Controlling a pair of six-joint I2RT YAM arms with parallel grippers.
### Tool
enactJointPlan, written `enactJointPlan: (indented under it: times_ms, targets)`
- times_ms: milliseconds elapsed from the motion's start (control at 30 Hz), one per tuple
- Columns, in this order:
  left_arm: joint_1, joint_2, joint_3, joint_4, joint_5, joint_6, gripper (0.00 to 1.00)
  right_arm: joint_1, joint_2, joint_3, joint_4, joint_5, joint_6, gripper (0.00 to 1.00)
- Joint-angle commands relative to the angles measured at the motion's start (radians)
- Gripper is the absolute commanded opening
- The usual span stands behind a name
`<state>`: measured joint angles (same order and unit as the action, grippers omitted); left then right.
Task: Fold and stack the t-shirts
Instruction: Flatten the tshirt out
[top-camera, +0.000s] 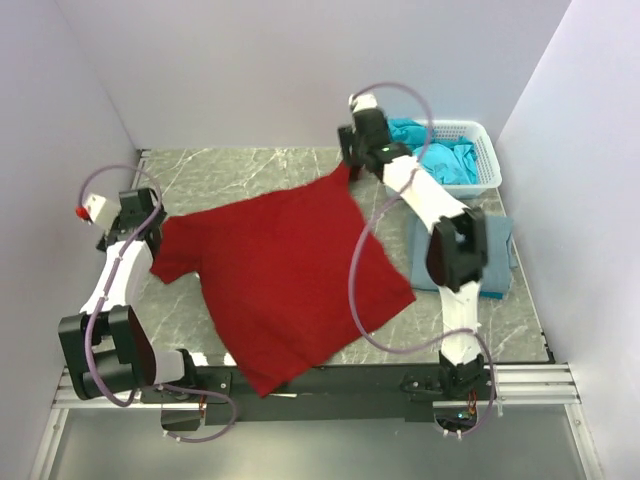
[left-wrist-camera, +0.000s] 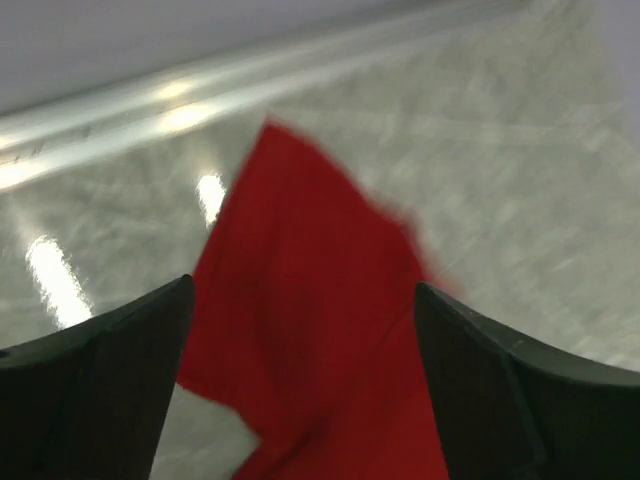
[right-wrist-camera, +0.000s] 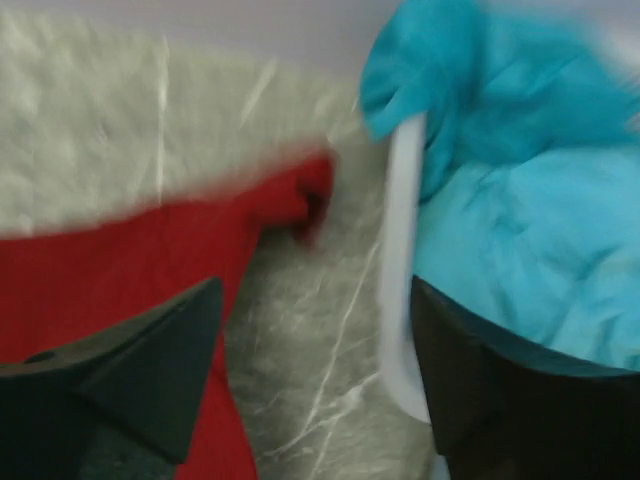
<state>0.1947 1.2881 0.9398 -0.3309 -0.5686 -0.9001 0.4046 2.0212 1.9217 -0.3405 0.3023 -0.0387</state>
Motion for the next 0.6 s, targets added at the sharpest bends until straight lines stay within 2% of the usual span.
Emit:
enactJointPlan:
  times_ms: [0, 100, 233, 367, 467, 567]
  targets:
    - [0.006, -0.058, -0.013, 0.084, 0.147, -0.03, 1.0, -0.004, 0.045, 0.151, -0.066, -0.017, 0.006, 0.84]
    - [0.006, -0.076, -0.007, 0.099, 0.177, 0.007, 0.99, 0.0, -0.002, 0.09, -0.043, -0.032, 0.037, 0.86]
    - [0.008, -0.084, -0.001, 0.142, 0.265, 0.052, 1.0, 0.028, -0.146, -0.146, -0.018, -0.081, 0.144, 0.88]
    - [0.006, -0.049, -0.006, 0.216, 0.422, 0.113, 1.0, 0.079, -0.301, -0.401, -0.04, -0.089, 0.316, 0.88]
    - [0.006, 0.057, 0.025, 0.273, 0.56, 0.167, 0.99, 0.143, -0.429, -0.603, -0.054, -0.149, 0.413, 0.88]
    - [-0.001, 0.164, 0.073, 0.288, 0.642, 0.19, 0.99, 0.22, -0.489, -0.769, -0.058, -0.157, 0.505, 0.88]
